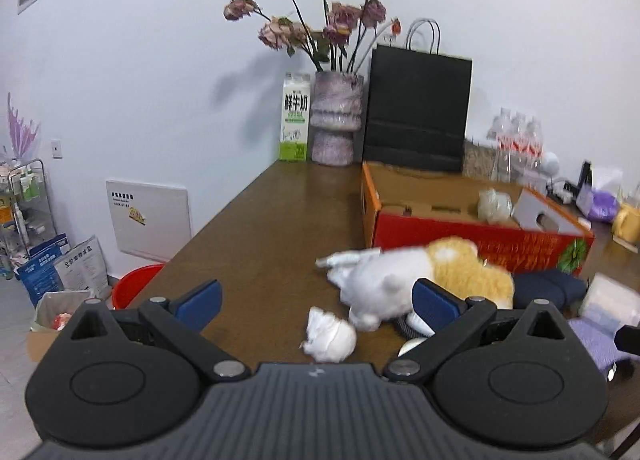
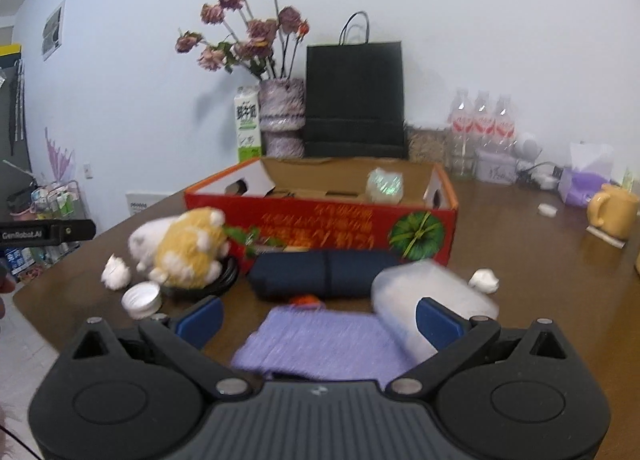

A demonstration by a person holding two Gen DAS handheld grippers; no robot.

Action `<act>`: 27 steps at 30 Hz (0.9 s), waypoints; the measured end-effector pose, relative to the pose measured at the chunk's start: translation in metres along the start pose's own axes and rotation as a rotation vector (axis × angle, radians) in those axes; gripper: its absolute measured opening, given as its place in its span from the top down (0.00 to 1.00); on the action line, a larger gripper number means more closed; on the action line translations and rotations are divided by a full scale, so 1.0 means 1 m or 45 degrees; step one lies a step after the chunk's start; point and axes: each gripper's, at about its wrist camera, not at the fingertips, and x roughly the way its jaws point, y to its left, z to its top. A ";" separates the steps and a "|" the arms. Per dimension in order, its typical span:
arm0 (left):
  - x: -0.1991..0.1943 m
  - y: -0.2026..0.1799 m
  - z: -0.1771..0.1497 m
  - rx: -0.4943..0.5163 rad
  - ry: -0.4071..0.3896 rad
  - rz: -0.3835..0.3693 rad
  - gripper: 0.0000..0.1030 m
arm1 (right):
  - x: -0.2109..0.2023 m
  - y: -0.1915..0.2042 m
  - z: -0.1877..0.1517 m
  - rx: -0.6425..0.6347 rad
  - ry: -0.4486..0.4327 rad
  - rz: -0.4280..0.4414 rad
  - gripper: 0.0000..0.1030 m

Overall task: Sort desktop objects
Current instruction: 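Withdraw both grippers from the box back over the table, then grasp the crumpled white tissue with the left gripper while the right gripper grasps the white bottle cap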

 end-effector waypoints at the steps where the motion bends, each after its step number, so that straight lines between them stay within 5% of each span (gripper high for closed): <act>1: 0.001 0.001 -0.002 0.015 0.016 -0.003 0.00 | 0.001 0.003 -0.003 -0.009 0.010 0.004 0.00; 12: 0.010 0.003 -0.017 0.047 0.072 -0.001 0.00 | 0.012 0.020 -0.004 -0.053 0.025 0.003 0.00; 27: 0.012 0.028 -0.024 0.065 0.087 -0.004 0.01 | 0.058 0.106 0.000 -0.192 0.086 0.245 0.02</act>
